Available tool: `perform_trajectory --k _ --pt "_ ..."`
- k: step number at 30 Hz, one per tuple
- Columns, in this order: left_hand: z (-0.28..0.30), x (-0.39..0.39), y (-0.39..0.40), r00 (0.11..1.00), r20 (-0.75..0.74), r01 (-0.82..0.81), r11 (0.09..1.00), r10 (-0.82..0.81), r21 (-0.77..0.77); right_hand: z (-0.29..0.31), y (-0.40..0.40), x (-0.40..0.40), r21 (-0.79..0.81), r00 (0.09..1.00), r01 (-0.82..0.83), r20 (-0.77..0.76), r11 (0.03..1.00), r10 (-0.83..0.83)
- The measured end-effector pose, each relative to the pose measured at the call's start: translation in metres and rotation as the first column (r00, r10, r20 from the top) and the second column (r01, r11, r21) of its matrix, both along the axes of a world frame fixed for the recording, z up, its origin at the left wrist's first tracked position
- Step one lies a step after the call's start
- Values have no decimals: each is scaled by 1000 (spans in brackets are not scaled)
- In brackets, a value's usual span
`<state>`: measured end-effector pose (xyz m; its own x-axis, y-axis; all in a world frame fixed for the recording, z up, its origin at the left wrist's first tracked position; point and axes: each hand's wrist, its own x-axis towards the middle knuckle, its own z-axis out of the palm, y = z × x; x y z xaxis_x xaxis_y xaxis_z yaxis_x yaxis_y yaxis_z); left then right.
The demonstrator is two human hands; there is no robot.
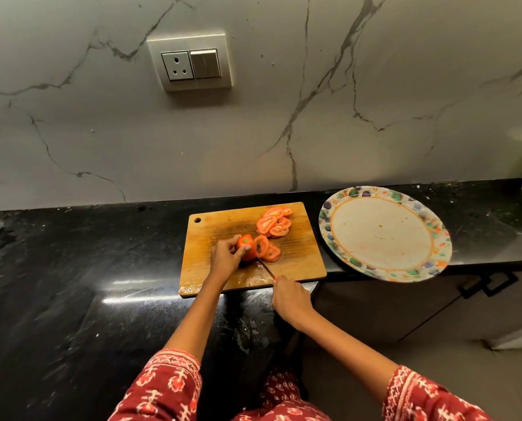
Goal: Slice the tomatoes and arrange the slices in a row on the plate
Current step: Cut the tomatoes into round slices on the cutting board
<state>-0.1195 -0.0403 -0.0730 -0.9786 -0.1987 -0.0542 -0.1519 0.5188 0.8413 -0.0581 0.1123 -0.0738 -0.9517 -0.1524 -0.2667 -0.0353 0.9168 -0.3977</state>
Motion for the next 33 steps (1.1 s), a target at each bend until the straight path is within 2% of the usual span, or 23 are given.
perform_trajectory --k 3,6,8,11,13,14,17,20,23,33 --pt "1 2 3 1000 -8 16 999 -16 -32 4 -8 -3 52 999 -22 -35 998 24" --pt "0 3 -1 1000 -13 1 999 -2 -42 11 -21 0 110 981 -28 -188 994 49" --pt "0 2 -4 1000 2 -10 999 10 -35 0 -21 1 147 987 -58 -142 987 79" --pt "2 0 -6 1000 24 -17 1000 17 -3 -1 -10 14 207 982 -56 -166 977 91" --pt "3 -1 -5 1000 28 -8 1000 8 13 -3 -7 12 174 985 -73 -139 982 98" --pt "3 -1 -5 1000 28 -4 1000 3 25 -5 -5 8 108 987 -54 -146 993 70" --pt "2 0 -1 1000 17 12 999 -13 44 2 -3 0 -92 997 62 -41 994 -66" --pt "1 1 1 1000 -1 30 998 -30 60 12 -2 -11 -217 990 101 -70 971 -119" --pt "0 2 0 1000 -9 16 997 -15 70 21 -7 -17 -246 988 90 -101 965 -118" --pt "-1 1 2 1000 -21 -11 999 12 52 27 -15 -20 -243 995 90 -19 966 -98"
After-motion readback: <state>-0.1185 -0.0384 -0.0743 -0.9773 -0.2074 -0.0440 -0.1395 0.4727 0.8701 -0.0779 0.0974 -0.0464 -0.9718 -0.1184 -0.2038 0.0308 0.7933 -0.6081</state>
